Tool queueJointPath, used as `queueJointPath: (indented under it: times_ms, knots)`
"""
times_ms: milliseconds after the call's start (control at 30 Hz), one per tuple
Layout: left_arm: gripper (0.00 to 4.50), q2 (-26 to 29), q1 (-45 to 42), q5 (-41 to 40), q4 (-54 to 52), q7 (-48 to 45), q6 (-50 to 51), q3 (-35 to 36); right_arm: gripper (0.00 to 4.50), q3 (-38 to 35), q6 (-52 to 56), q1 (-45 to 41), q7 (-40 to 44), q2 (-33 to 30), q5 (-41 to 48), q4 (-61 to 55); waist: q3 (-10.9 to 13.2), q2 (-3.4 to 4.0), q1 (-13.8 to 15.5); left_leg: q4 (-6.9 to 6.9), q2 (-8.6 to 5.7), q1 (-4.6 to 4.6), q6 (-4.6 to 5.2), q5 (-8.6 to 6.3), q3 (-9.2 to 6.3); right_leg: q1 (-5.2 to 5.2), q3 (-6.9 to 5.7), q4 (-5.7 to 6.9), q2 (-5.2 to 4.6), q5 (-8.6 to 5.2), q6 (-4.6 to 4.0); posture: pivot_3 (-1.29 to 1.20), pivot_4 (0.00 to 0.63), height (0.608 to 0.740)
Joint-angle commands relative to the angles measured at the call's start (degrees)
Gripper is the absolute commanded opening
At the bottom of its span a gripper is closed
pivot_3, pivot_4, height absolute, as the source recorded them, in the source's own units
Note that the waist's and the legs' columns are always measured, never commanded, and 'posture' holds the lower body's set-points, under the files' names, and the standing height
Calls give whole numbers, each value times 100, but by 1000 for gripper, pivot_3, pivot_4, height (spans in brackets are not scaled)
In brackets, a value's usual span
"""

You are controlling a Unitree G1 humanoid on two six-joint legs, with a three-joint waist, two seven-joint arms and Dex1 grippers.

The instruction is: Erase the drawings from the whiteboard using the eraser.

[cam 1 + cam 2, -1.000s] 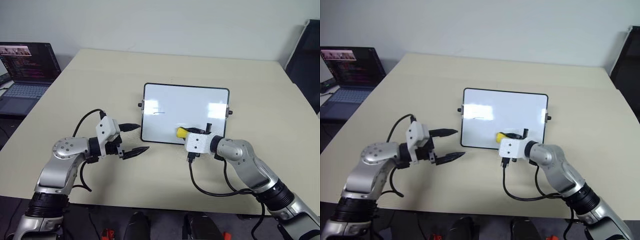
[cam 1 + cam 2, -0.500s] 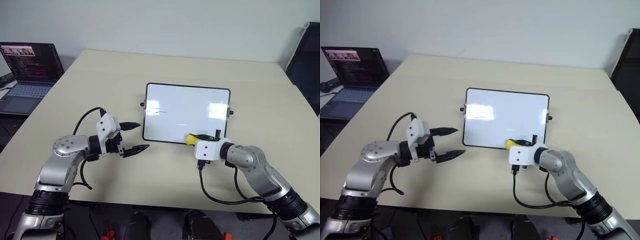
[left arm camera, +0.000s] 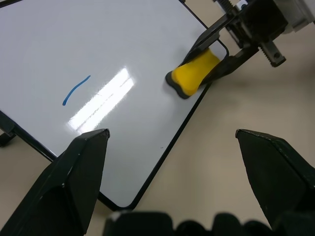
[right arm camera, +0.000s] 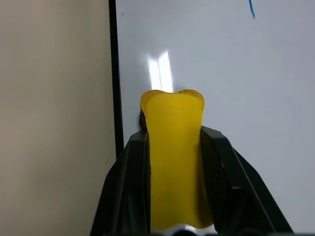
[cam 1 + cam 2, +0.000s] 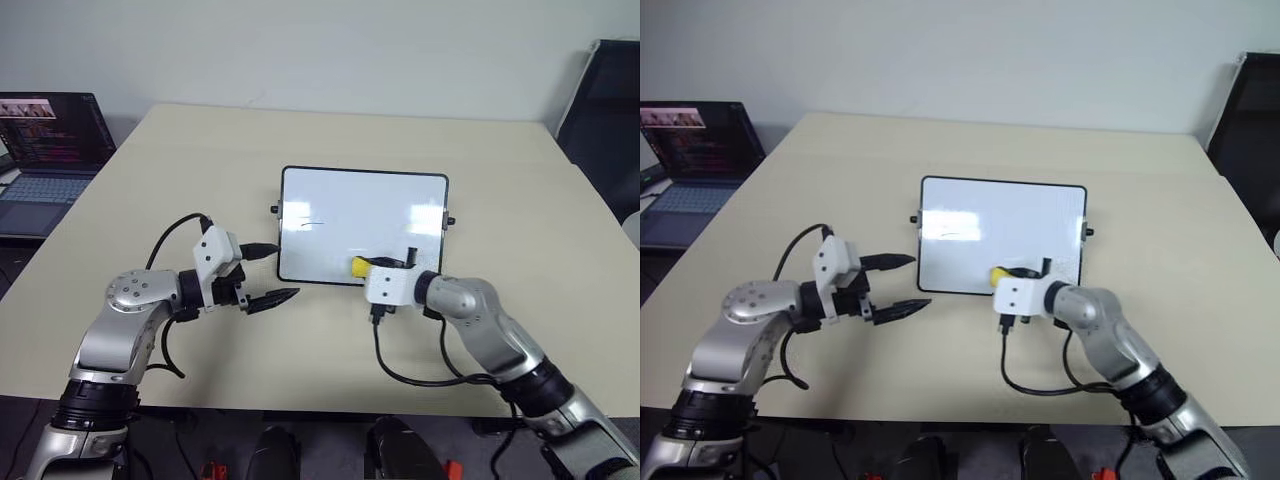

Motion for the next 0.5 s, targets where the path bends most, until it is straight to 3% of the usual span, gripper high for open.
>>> queueJointPath:
  times_ms: [33,200,367,500]
  knots:
    - [4500,17,29,-100,-281,141,71,165,1066,-126,-101,-75,-62,-20,-5,4,0,0,15,-1,0,-2,0,0,1,-1,0,-2,0,-1,1,0,150,740]
    - [4500,-141,223,-229,-419,646,239,480,1066,-743,69,295,157,5,749,-698,1,0,57,-11,-1,-16,-1,-1,0,-7,-3,-7,-2,-3,15,0,150,740]
    - [4500,-445,520,-771,-636,1317,798,1101,1066,-1594,1040,720,327,336,1926,-1809,3,1,37,-24,0,-20,-1,-2,-7,-10,-9,-5,-1,-2,29,0,150,740]
    - [4500,-388,631,-702,-681,1507,752,1291,1066,-2135,1742,885,191,514,2558,-2409,3,2,34,-26,2,-19,-1,-2,-13,-10,-13,-4,1,-3,26,0,150,740]
